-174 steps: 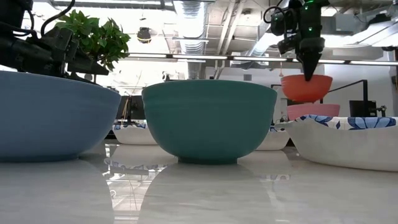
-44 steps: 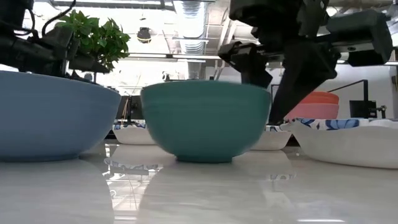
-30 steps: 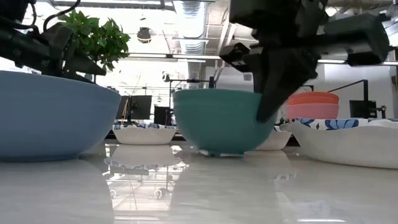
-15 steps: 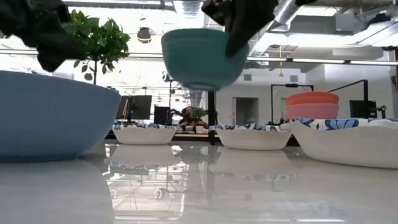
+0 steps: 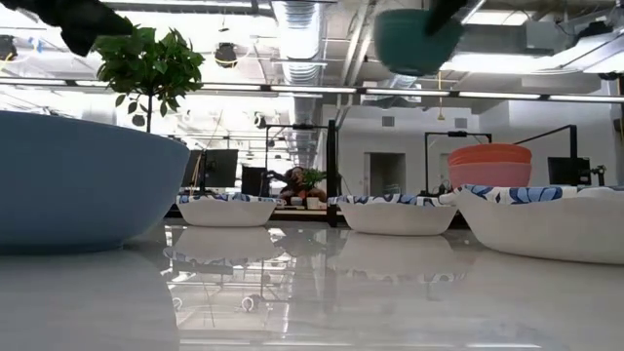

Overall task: Place and stack bowls onto a shelf
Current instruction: Stack the green bowl on top of the orange bowl on the shelf

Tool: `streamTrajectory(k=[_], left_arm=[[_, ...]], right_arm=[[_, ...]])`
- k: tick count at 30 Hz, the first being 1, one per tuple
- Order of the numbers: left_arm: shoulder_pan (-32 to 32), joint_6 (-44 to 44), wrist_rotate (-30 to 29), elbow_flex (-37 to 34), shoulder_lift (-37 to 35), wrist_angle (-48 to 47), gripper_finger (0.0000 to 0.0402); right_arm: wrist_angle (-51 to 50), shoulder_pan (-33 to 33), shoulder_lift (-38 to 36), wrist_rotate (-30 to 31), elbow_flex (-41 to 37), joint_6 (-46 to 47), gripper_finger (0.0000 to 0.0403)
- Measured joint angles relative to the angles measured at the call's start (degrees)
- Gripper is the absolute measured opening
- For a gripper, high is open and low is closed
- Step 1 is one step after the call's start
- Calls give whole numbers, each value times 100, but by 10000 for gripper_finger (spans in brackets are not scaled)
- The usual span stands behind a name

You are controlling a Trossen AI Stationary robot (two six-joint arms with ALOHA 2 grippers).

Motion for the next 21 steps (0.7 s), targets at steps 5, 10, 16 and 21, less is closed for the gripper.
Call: streamTrajectory(k=[5, 10, 16, 21], left_arm=[[0, -213, -553, -30, -313, -482, 0], [2, -206, -594, -30, -776, -436, 0], [2, -187, -680, -25, -1211, -418, 0], [2, -195, -696, -100, -1071, -401, 0]], right_arm=[[124, -923, -796, 56, -660, 541, 25], [213, -1731, -1177, 45, -1475, 540, 25], [597, -2467, -1254, -81, -2094, 99, 25], [755, -3095, -1202, -412, -2343, -196, 25]])
